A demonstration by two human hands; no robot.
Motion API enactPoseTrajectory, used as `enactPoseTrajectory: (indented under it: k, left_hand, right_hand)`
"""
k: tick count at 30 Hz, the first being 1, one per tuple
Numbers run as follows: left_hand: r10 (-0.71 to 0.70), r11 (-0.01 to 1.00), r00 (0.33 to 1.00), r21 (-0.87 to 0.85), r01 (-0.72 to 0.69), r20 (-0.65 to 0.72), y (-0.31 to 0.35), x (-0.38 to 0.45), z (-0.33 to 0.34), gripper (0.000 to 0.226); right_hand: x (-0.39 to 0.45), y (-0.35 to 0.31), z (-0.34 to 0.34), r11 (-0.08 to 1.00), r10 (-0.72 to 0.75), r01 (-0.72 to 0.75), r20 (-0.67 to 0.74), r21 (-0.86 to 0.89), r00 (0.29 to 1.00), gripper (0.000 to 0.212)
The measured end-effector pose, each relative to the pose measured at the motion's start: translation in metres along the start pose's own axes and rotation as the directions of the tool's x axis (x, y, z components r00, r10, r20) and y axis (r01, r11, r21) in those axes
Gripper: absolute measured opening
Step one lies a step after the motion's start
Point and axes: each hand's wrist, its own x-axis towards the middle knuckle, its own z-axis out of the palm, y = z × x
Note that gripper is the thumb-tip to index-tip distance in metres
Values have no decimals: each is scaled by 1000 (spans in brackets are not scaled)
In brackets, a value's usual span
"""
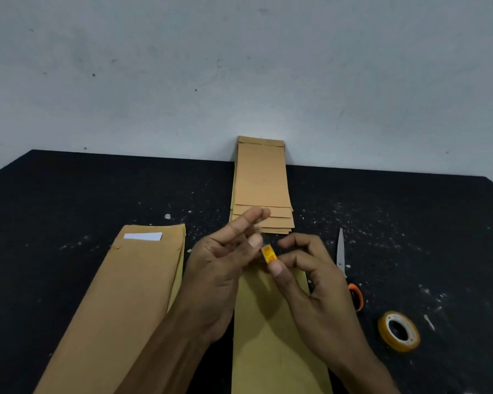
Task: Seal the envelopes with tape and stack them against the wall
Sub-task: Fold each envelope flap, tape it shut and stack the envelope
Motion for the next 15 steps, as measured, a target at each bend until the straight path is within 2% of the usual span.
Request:
enactPoseTrajectory:
  k: [5,11,15]
  left_hand:
    - [52,998,999,42,-52,-3,5,-3,1,50]
    - [182,949,982,267,-165,-42,5,-7,3,53]
    - [238,901,971,380,-212,-24,4,-9,2,64]
  right_hand:
    - [-3,-6,7,1000,10,-9,-38,21,999,30]
    - [-5,-9,8,999,-11,11,-1,33,1000,23]
    - [-5,-11,9,1000,-2,2,-23,12,1000,30]
